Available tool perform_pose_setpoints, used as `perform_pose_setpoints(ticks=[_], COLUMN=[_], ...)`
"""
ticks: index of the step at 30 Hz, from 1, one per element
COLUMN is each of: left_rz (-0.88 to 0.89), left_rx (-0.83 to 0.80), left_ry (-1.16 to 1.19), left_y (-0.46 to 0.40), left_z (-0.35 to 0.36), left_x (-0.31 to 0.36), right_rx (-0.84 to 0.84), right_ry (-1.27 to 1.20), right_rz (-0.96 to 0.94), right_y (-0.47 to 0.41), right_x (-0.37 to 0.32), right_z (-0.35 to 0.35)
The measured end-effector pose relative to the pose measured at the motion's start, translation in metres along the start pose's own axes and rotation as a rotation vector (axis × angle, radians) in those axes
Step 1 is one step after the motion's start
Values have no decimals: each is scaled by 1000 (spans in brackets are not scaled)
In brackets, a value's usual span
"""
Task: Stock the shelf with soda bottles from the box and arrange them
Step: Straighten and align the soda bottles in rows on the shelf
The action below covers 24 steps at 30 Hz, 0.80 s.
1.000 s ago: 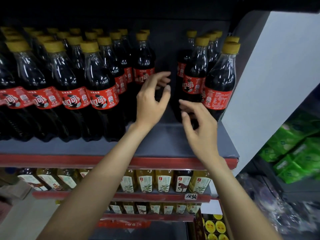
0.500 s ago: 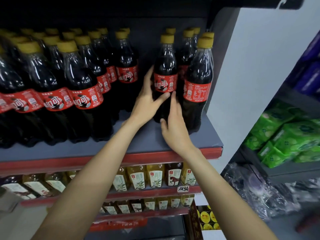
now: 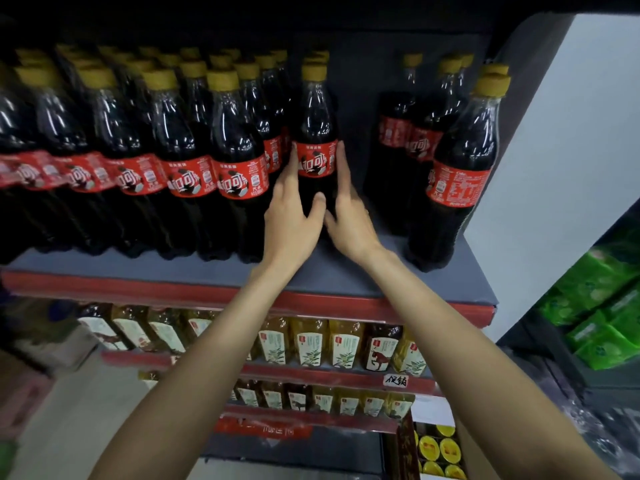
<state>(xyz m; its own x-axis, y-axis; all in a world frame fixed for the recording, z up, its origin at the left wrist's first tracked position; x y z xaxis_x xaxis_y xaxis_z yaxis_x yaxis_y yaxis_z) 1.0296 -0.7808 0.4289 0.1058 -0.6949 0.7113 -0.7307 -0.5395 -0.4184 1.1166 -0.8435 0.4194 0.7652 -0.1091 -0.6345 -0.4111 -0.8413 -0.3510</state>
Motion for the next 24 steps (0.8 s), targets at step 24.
perform_pose_setpoints(ticks=[24], left_rz=[214], left_rx=[507], left_ry=[-172], left_y=[46], left_z=[-16], left_x=[-22], right_rx=[665], right_ry=[182], right_rz=[189], right_y=[108], right_x=[24], right_z=[-48])
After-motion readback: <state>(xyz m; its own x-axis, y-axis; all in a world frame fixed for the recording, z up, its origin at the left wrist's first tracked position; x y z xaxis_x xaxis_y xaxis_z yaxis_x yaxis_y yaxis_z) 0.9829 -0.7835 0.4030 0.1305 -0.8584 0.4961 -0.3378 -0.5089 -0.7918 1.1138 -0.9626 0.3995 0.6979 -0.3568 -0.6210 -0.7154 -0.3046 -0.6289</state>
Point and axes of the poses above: each hand's wrist, its own y-axis away from the middle knuckle, its own z-axis out of the palm, x = y × z, the point moved 1 cm from there along -y, towards the middle knuckle, and after that the axes turned 15 degrees about -x, right-handed, at the moved point
